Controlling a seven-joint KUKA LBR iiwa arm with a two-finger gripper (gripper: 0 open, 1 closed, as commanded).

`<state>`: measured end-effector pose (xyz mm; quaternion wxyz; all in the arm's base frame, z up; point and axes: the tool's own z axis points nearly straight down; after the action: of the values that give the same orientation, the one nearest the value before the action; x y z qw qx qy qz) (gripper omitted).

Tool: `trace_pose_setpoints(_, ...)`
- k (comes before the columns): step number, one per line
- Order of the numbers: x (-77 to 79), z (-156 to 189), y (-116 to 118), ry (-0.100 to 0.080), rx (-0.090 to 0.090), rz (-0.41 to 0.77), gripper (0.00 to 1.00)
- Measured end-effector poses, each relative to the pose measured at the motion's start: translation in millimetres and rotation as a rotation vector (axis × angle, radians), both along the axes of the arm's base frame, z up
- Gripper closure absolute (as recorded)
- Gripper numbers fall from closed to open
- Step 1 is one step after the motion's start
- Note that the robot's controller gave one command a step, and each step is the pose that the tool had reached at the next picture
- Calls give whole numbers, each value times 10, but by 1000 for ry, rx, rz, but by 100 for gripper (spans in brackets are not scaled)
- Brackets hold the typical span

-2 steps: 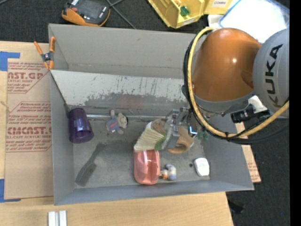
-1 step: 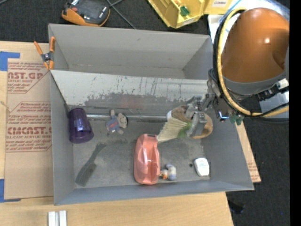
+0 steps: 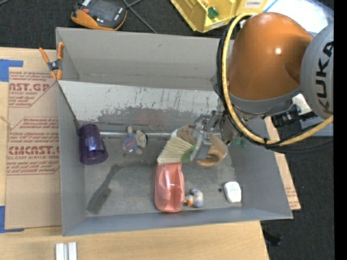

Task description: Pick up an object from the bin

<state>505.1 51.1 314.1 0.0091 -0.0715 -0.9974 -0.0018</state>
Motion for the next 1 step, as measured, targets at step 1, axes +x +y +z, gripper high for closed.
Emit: trace_pose_setpoints(1,46,-35,-457,-10,-6,53,0)
